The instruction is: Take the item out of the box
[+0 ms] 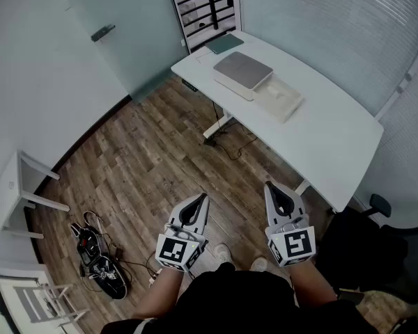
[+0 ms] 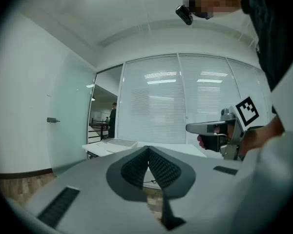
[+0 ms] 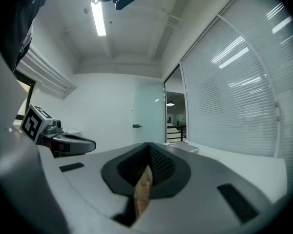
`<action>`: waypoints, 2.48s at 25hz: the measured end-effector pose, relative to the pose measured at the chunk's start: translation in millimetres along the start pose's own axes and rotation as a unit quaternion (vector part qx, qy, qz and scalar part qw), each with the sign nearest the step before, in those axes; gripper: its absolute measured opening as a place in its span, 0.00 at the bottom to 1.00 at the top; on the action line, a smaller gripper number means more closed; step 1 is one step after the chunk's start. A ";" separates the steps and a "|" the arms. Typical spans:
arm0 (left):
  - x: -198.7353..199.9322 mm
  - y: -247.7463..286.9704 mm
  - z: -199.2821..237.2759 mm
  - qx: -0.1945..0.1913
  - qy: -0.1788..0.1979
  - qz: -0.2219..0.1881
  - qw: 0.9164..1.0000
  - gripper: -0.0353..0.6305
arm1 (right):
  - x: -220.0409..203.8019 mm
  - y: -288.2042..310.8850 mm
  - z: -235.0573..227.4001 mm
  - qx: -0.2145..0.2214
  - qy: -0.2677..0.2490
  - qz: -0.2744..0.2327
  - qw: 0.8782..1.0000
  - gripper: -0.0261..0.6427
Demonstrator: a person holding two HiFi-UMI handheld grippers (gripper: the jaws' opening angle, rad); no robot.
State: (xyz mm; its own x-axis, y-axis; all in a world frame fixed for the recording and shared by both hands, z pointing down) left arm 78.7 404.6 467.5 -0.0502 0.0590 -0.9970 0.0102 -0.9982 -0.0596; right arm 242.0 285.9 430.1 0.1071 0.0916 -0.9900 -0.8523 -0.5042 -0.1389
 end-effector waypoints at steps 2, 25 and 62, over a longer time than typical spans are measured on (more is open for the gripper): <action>-3.4 -0.7 -6.7 0.005 0.001 -0.003 1.000 0.07 | -8.1 -3.3 -5.3 0.004 0.022 0.006 1.000 0.04; 9.9 -4.0 85.7 0.000 -0.008 -0.004 1.000 0.07 | -16.6 39.6 19.6 -0.009 -0.020 0.055 0.998 0.05; 6.1 169.5 167.9 0.013 0.008 -0.007 1.000 0.07 | -45.0 199.8 -95.9 -0.040 0.025 0.048 0.998 0.05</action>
State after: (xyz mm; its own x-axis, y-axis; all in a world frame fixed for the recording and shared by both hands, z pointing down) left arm -87.6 233.6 459.6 -0.0333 0.0738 -0.9967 -0.0162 -0.9972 -0.0733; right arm 116.0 98.7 444.6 0.0545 -0.0014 -0.9985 -0.8166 -0.5756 -0.0438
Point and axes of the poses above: the fingertips, and each gripper's own axes: y forward along the fingers, z to its left, x out of its top, the point moved 4 cm from there along -y, backward along the fingers, and after that the axes turned 9 degrees about -z, right-handed, at the moved point
